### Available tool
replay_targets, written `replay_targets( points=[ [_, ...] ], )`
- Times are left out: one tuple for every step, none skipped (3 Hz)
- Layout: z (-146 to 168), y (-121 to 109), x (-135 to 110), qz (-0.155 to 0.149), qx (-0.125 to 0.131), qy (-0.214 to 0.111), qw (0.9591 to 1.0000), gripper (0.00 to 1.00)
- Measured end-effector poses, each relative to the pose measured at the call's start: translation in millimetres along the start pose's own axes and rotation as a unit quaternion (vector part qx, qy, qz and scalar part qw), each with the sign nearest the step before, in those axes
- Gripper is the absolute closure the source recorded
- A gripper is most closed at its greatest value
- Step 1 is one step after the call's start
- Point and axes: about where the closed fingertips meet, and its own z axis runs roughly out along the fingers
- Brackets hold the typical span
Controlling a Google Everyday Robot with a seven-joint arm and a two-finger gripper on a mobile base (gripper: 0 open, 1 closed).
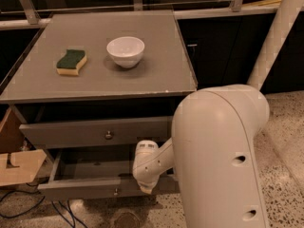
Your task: Open middle drawer
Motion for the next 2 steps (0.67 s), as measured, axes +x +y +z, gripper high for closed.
replay_targets(
  points=[
    [-5.2,5.3,6.1,0.005,0.003,-0.002,1.0000,1.00],
    [-7.4,4.8,5.9,0.005,0.003,-0.002,1.0000,1.00]
  ],
)
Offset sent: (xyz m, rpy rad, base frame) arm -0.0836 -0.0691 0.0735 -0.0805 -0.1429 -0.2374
